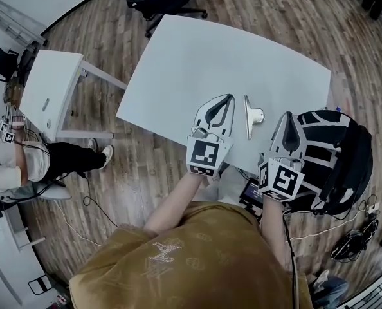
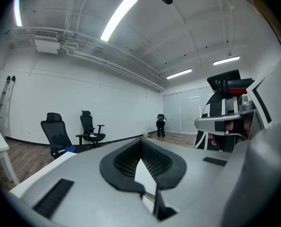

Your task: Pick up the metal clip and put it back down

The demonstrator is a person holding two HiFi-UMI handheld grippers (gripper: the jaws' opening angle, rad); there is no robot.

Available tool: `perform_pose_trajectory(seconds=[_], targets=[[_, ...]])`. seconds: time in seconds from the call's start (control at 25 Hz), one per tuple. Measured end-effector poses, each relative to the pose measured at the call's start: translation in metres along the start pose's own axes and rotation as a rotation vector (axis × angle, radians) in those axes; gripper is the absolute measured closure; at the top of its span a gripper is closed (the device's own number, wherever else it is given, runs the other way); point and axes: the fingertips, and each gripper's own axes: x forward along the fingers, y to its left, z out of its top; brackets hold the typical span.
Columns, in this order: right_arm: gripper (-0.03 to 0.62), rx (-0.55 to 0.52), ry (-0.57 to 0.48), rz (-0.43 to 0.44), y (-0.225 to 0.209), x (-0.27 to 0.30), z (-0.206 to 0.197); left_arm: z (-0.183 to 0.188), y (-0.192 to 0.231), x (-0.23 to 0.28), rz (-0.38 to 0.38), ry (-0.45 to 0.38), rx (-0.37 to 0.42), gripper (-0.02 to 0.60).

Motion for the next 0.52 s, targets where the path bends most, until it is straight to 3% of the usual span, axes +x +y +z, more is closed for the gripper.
perform_pose_trajectory(seconds=[0.52], targets=[[0.586, 0.007, 0.024, -0.001, 0.0015, -0.0017, -0.0021, -0.0021, 0.0017, -0.0026, 0.000, 0.010, -0.016, 0.575]])
